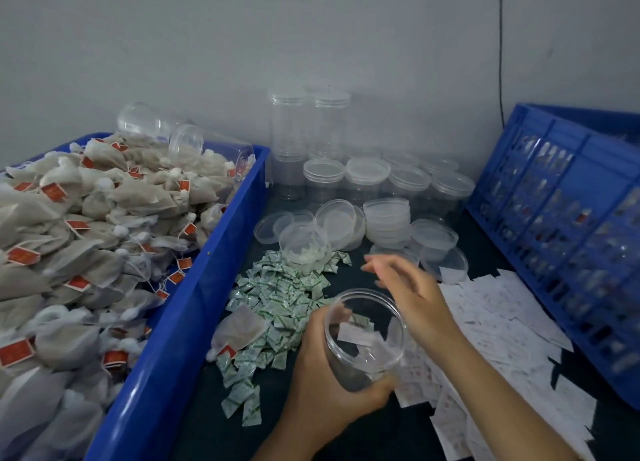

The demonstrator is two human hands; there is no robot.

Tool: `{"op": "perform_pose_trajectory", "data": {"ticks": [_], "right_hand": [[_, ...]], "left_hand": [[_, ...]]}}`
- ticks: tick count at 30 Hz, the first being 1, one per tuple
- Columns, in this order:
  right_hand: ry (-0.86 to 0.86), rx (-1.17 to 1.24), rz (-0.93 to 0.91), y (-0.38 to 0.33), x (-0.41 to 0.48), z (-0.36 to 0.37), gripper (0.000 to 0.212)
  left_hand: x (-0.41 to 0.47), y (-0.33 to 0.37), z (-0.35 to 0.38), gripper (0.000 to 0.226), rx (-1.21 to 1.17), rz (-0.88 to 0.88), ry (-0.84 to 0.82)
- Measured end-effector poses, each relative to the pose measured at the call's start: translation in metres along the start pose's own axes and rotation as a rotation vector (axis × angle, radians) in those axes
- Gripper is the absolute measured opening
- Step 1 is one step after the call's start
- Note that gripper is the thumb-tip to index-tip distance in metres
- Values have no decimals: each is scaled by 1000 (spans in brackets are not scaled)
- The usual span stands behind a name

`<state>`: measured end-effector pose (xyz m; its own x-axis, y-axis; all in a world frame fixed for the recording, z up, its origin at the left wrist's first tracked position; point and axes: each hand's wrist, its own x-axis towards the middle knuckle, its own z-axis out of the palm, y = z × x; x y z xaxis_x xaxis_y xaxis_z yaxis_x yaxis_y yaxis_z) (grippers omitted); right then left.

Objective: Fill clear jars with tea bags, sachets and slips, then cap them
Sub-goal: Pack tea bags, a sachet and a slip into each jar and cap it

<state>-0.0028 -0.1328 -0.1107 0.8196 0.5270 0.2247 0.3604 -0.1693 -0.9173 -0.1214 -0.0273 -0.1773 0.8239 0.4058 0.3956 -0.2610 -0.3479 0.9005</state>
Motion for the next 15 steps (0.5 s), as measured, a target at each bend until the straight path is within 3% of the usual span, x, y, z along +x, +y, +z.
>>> {"op": "perform_pose_trajectory", "data": {"ticks": [2,6,8,10,13,15], "right_hand": [[29,130,72,4,-25,-7,40],[-161,247,79,14,-75,11,55],[-131,230,55,21,-88,26,78],[-48,188,12,25,-89,36,88],[9,171,-36,25,-88,43,88],[-3,184,-43,28,-89,49,89]], "left_hand": [[-1,1,0,84,-15,-16,-7],[-2,5,-3,83,-46,-91,-75],[-2,12,-12,87,-36,-167,-174],[-2,25,-26,95,77,-176,-294],[-3,60,-57,102,441,-138,-370],[3,88,-84,86,545,-106,-309]]}}
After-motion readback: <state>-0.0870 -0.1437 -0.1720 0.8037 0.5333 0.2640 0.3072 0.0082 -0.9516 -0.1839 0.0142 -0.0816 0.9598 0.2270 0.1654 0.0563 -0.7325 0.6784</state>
